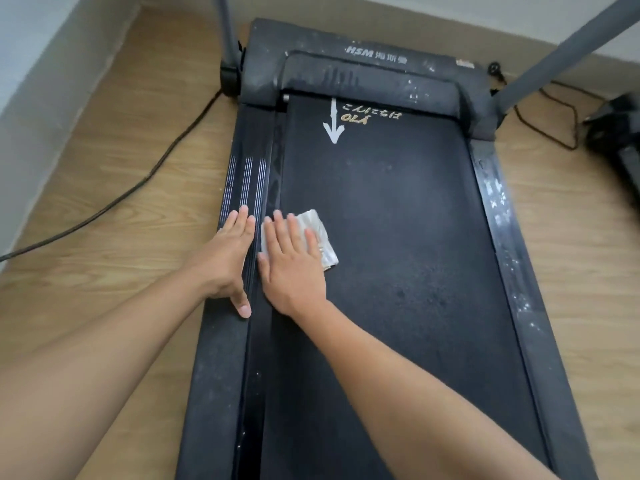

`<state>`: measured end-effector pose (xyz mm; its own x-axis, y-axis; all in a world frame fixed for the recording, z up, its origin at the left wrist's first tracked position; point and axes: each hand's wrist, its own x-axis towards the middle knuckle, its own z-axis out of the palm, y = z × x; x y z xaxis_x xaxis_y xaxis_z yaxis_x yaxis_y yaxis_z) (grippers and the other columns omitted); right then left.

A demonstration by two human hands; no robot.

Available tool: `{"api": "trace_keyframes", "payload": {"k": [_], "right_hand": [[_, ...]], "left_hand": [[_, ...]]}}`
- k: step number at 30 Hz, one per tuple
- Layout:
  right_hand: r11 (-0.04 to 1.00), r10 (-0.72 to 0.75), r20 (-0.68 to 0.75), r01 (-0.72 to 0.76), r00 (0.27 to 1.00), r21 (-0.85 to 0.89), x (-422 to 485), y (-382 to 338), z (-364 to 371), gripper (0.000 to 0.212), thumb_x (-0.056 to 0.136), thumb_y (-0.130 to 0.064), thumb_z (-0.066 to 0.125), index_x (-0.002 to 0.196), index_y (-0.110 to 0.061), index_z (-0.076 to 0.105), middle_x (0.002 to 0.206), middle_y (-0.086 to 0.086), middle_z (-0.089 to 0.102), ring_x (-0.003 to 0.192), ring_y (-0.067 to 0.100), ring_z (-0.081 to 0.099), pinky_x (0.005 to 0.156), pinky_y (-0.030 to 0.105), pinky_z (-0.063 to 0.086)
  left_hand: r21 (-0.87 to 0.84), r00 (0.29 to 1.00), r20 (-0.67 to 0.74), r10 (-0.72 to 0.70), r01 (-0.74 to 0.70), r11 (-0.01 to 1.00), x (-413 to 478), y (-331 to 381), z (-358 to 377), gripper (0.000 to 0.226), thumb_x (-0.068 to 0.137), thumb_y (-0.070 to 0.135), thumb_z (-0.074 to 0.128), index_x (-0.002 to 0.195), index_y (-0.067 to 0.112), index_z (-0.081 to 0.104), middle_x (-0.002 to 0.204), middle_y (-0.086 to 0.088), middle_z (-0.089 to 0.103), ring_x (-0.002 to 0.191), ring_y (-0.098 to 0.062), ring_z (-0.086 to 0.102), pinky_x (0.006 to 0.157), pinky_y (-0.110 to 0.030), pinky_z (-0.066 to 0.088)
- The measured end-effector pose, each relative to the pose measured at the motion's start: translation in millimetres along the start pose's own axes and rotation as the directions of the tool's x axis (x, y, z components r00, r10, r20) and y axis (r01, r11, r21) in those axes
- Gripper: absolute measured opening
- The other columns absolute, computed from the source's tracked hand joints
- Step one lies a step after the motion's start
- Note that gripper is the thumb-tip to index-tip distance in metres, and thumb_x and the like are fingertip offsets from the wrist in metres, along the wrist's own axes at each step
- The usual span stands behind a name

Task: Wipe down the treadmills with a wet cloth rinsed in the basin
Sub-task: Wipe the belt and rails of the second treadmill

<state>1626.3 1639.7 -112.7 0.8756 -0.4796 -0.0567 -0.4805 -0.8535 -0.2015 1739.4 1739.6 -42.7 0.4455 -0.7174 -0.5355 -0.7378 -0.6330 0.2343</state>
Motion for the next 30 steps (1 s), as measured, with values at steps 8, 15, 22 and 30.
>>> {"api": "trace_keyframes", "payload": {"k": [8, 15, 22, 30], "right_hand": [[0.999, 0.009, 0.101, -0.005, 0.995, -0.037, -66, 164, -32, 0.064, 0.112, -0.053, 0.018, 0.17, -0.028, 0.005, 0.177, -0.01, -0.003, 0.163, 0.012, -0.009, 0.132, 0.048, 0.001], [0.818, 0.552, 0.115, -0.563, 0.826, 0.114, -121, 288, -68, 0.073, 0.107, -0.064, 0.018, 0.169, -0.031, 0.001, 0.177, -0.011, -0.008, 0.161, 0.008, -0.013, 0.132, 0.039, -0.006], [0.865, 0.498, -0.053, -0.491, 0.866, 0.1, -40, 116, -19, 0.081, 0.106, -0.064, 0.018, 0.169, -0.014, 0.009, 0.177, 0.006, 0.004, 0.164, 0.026, -0.002, 0.131, 0.049, -0.003], [0.974, -0.225, 0.06, 0.224, 0.973, 0.02, -68, 28, 4, 0.063, 0.11, -0.043, 0.026, 0.169, -0.021, 0.018, 0.177, -0.002, 0.011, 0.164, 0.022, 0.004, 0.132, 0.05, 0.006]], "left_hand": [[-0.003, 0.999, 0.034, 0.004, -0.004, 1.0, 1, -1, -1, 0.182, 0.035, 0.047, 0.105, 0.161, 0.011, -0.022, 0.163, 0.002, -0.04, 0.151, -0.015, -0.032, 0.128, -0.032, 0.002], [-0.002, 0.999, 0.003, -0.035, 0.035, 0.999, 1, 5, 2, 0.183, 0.032, 0.039, 0.106, 0.161, 0.008, -0.019, 0.164, -0.003, -0.037, 0.154, -0.018, -0.028, 0.13, -0.038, 0.01], [-0.05, 1.0, 0.001, -0.02, 0.02, 0.999, 5, 5, 2, 0.181, 0.035, 0.035, 0.106, 0.16, 0.008, -0.022, 0.165, -0.006, -0.036, 0.154, -0.022, -0.029, 0.13, -0.037, 0.001], [-0.063, 0.999, 0.001, -0.053, 0.053, 0.997, 0, 4, 2, 0.183, 0.032, 0.038, 0.107, 0.161, 0.013, -0.02, 0.163, 0.001, -0.037, 0.153, -0.018, -0.03, 0.129, -0.033, 0.001]]}}
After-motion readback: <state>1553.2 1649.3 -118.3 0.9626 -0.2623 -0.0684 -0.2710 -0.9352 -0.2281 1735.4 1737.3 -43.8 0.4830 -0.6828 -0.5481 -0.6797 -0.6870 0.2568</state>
